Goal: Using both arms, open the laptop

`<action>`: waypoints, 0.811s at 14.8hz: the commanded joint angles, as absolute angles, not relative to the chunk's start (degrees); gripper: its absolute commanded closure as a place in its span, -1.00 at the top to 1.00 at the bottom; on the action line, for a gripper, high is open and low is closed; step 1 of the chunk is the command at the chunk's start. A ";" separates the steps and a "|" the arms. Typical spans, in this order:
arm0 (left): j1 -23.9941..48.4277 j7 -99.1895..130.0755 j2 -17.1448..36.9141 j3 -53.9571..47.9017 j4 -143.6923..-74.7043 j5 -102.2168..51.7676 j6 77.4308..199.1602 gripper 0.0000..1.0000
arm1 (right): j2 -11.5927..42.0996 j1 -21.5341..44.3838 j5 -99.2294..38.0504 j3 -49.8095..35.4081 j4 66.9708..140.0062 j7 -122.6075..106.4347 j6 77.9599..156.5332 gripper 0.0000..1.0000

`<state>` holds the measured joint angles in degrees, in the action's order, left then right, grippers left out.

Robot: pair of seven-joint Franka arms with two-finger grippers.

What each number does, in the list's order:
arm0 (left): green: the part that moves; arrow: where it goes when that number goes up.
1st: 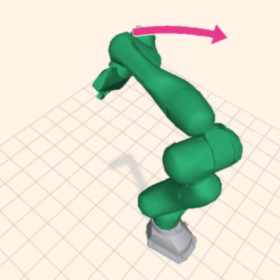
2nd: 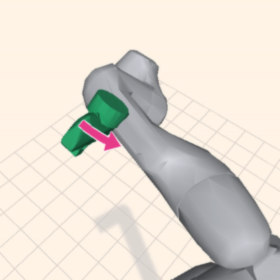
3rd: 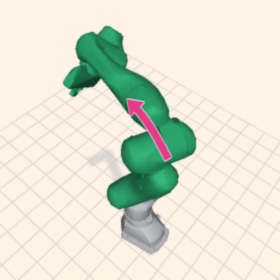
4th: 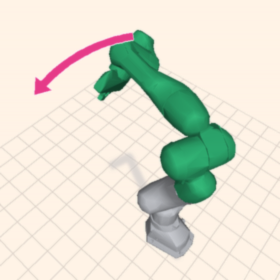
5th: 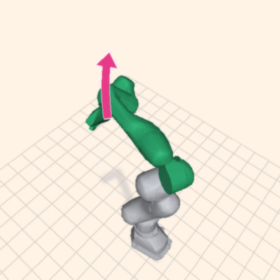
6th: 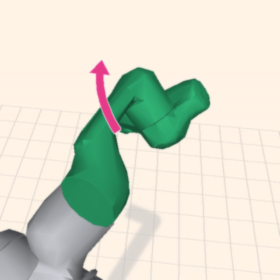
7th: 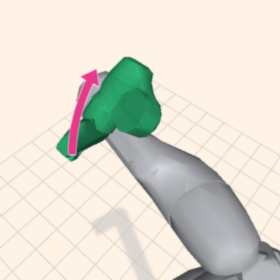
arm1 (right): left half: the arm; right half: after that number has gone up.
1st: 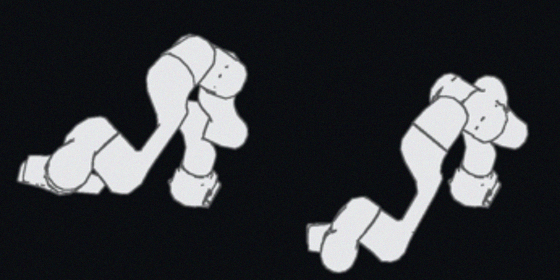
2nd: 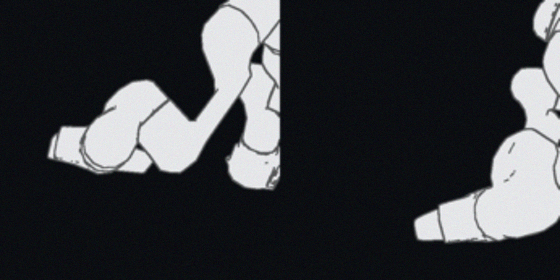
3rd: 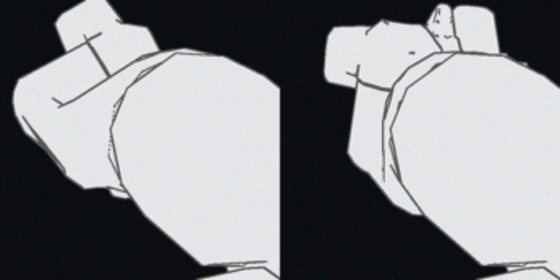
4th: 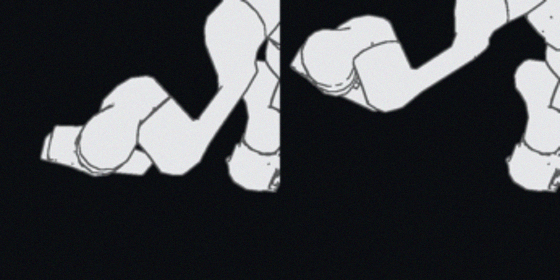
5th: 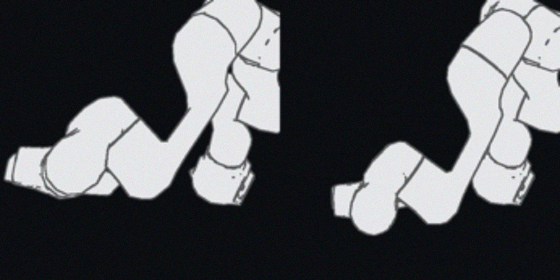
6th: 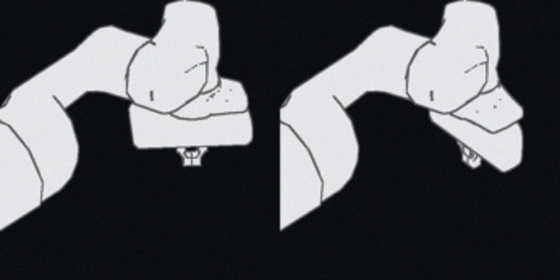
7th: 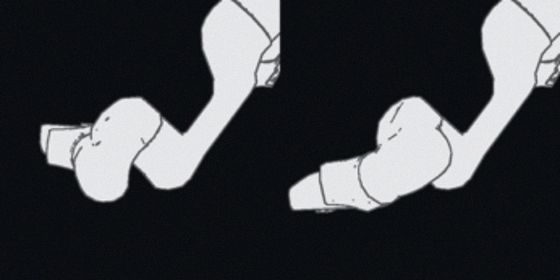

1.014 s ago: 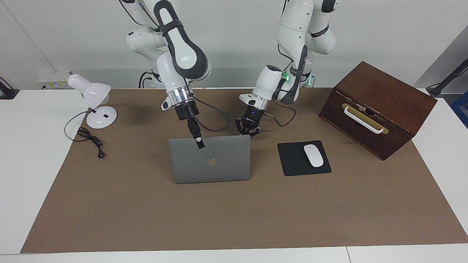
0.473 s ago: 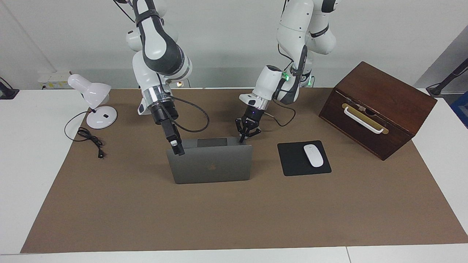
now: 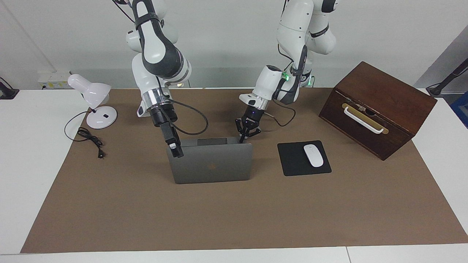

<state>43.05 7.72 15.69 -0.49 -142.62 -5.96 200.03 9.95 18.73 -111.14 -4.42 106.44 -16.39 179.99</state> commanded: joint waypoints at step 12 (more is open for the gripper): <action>44.30 7.03 18.81 0.18 -141.42 -7.21 200.83 -1.00 | 16.35 6.43 -90.57 -4.48 93.08 -14.33 166.57 1.00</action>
